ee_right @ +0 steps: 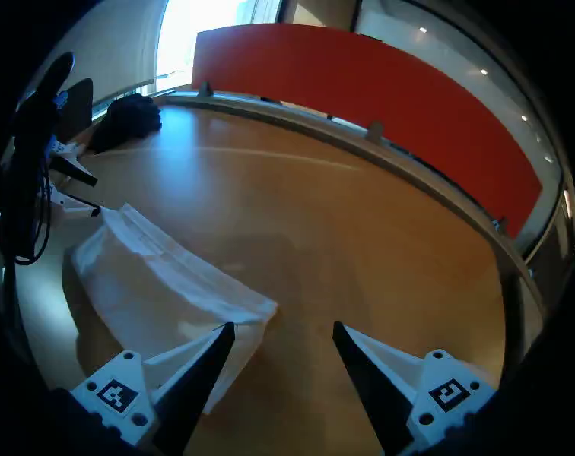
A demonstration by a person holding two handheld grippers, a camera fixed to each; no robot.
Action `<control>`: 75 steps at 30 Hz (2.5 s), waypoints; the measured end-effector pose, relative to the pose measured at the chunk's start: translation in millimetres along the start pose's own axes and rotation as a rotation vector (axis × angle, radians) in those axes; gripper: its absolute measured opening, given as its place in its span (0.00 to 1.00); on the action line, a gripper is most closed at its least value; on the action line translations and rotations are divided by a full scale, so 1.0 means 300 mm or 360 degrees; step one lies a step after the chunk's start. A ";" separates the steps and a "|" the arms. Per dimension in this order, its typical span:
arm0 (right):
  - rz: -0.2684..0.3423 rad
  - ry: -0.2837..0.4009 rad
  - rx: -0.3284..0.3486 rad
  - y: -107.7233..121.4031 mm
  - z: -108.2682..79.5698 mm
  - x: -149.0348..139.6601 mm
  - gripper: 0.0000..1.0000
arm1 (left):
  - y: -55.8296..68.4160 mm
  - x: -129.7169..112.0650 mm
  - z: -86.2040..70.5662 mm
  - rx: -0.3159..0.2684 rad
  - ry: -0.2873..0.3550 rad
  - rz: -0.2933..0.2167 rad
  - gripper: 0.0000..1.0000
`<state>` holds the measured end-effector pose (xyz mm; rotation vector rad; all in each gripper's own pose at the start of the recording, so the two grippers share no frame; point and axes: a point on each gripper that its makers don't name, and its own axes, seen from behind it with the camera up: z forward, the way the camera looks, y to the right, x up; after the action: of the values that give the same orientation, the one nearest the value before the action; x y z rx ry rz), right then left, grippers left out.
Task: Fold towel
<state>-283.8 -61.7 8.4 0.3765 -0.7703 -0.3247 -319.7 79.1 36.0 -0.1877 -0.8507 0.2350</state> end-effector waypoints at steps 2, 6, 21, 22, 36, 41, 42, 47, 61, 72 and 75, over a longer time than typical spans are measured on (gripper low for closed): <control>-0.0002 0.0002 0.0001 0.000 0.000 0.003 1.00 | 0.000 0.004 -0.001 0.0000 0.0003 0.0000 0.93; -0.0005 0.0005 0.0007 -0.005 -0.003 0.005 1.00 | -0.003 0.002 -0.004 0.0003 0.0003 0.0001 0.93; -0.0007 0.0006 0.0050 -0.050 -0.058 -0.024 1.00 | 0.008 -0.046 -0.067 -0.0020 0.0001 -0.0030 0.93; -0.0007 0.0006 0.0051 -0.054 -0.065 -0.029 1.00 | 0.009 -0.053 -0.075 -0.0021 0.0000 -0.0035 0.93; 0.0042 0.0002 0.0061 -0.102 -0.166 -0.104 1.00 | 0.017 -0.176 -0.158 -0.0019 -0.0037 -0.0118 0.93; 0.0044 0.0009 0.0066 -0.104 -0.176 -0.102 1.00 | 0.010 -0.189 -0.171 -0.0008 -0.0031 -0.0138 0.93; 0.0040 0.0011 0.0070 -0.105 -0.177 -0.101 1.00 | 0.008 -0.190 -0.175 -0.0005 -0.0029 -0.0140 0.93; 0.0002 0.0020 0.0109 -0.119 -0.178 -0.097 1.00 | 0.000 -0.209 -0.198 0.0012 -0.0023 -0.0159 0.93; -0.0178 -0.0025 0.0299 -0.180 -0.171 -0.115 1.00 | -0.082 -0.329 -0.313 0.0125 -0.0017 -0.0334 0.93; -0.0268 -0.0073 0.0373 -0.201 -0.153 -0.146 1.00 | -0.123 -0.414 -0.383 0.0187 -0.0036 -0.0432 0.93; -0.0291 -0.0104 0.0392 -0.207 -0.143 -0.172 0.95 | -0.124 -0.435 -0.396 0.0192 -0.0045 -0.0451 0.93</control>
<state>-296.7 -86.1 -78.8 0.6734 -0.8444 -0.4163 -307.5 -1.2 -125.2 0.0498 -0.8775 0.0230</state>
